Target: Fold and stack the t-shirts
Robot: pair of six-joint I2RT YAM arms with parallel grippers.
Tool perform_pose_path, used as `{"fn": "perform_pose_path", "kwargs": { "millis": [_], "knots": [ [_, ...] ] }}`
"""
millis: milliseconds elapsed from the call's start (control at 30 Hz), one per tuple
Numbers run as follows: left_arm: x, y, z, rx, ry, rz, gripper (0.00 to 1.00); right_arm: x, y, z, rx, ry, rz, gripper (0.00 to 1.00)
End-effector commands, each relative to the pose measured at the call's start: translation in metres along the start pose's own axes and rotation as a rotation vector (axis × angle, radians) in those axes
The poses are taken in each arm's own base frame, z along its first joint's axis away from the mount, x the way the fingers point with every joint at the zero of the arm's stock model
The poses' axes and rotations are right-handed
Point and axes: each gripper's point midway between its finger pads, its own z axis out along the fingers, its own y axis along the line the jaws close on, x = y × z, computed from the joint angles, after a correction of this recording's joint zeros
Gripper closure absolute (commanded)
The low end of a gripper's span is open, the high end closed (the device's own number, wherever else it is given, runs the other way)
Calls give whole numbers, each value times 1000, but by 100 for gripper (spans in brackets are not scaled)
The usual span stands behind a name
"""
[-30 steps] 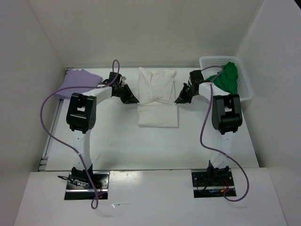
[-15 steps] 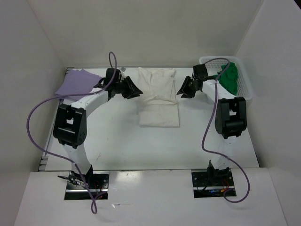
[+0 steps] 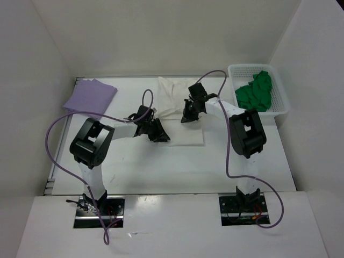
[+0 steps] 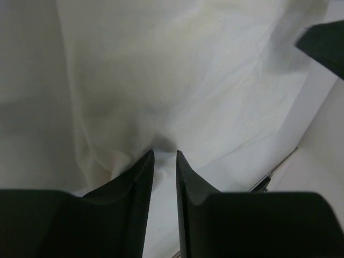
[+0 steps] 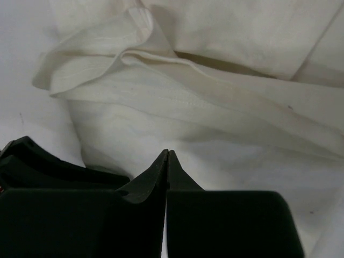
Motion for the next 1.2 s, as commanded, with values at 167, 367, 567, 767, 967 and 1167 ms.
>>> {"fn": "perform_pose_path", "kwargs": {
  "millis": [167,367,567,767,967,1167],
  "knots": [
    [21,29,-5,-54,-10,-4,68,1,29,28,-41,13,-49,99],
    [22,29,-12,-61,-16,5,65,-28,20,57,28,-71,-54,98],
    [28,25,-25,-53,-11,6,65,-103,35,61,55,-340,-45,99],
    [18,4,-46,-28,-60,48,61,-154,59,38,64,-466,-47,99],
    [5,-17,-67,-6,-122,91,57,-119,65,-8,20,-374,-78,97],
    [0,10,-76,-31,-132,28,55,-38,20,-46,-29,-219,31,100]
  ]
}}
